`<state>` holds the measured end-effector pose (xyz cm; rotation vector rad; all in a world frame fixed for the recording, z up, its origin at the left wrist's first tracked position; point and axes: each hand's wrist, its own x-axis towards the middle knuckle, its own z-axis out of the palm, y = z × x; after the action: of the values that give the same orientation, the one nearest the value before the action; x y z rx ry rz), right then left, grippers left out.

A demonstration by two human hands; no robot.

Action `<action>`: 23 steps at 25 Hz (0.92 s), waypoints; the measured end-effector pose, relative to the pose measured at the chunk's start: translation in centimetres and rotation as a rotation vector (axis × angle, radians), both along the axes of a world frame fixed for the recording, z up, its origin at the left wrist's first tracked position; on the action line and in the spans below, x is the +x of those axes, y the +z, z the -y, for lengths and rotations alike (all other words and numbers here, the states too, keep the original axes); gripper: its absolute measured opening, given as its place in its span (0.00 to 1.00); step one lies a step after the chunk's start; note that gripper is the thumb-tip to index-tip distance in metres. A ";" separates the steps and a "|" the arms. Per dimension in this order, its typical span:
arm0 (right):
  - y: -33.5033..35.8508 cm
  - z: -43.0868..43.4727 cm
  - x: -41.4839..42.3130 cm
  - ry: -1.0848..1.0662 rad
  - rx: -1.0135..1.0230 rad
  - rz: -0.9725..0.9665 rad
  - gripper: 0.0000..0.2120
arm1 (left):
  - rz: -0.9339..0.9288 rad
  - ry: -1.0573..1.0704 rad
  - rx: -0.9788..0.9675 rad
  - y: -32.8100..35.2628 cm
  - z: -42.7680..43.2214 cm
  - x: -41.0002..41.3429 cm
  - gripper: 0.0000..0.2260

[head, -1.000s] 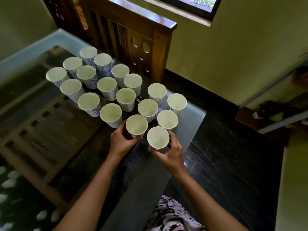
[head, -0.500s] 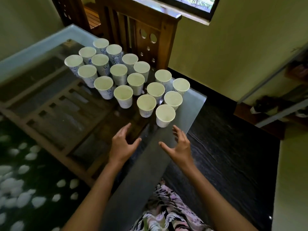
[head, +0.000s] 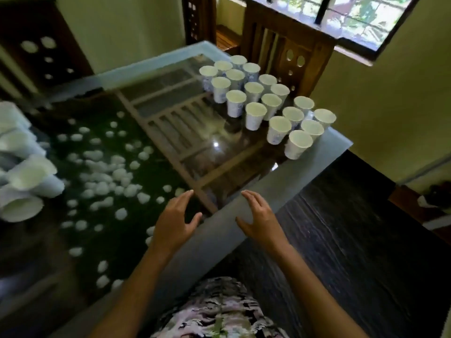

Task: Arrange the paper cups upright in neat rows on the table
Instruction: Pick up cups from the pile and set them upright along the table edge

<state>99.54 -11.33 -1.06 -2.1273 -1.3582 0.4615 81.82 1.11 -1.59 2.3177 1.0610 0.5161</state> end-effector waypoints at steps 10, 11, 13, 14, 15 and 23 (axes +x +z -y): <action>1.5 -1.6 -22.3 0.533 0.079 -0.055 0.30 | -0.017 0.595 0.044 1.9 9.1 -28.1 0.26; 1.8 -1.8 -24.7 0.593 0.064 -0.054 0.30 | -0.015 0.657 0.062 2.3 10.0 -30.7 0.26; 2.3 -2.5 -29.3 0.716 0.080 -0.025 0.29 | -0.001 0.762 0.085 3.0 11.5 -35.2 0.26; 2.6 -3.0 -31.2 0.754 0.104 -0.012 0.29 | 0.010 0.804 0.088 3.3 12.1 -37.0 0.26; 2.8 -3.4 -32.9 0.776 0.125 0.000 0.29 | 0.019 0.838 0.086 3.4 12.5 -38.5 0.26; 3.0 -8.6 -46.7 0.896 0.073 -0.006 0.30 | 0.014 1.011 0.040 2.9 11.3 -51.4 0.24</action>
<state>52.87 -2.74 1.95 -1.3496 -2.2423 0.7303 30.44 -10.20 1.27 1.6433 2.1948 0.9011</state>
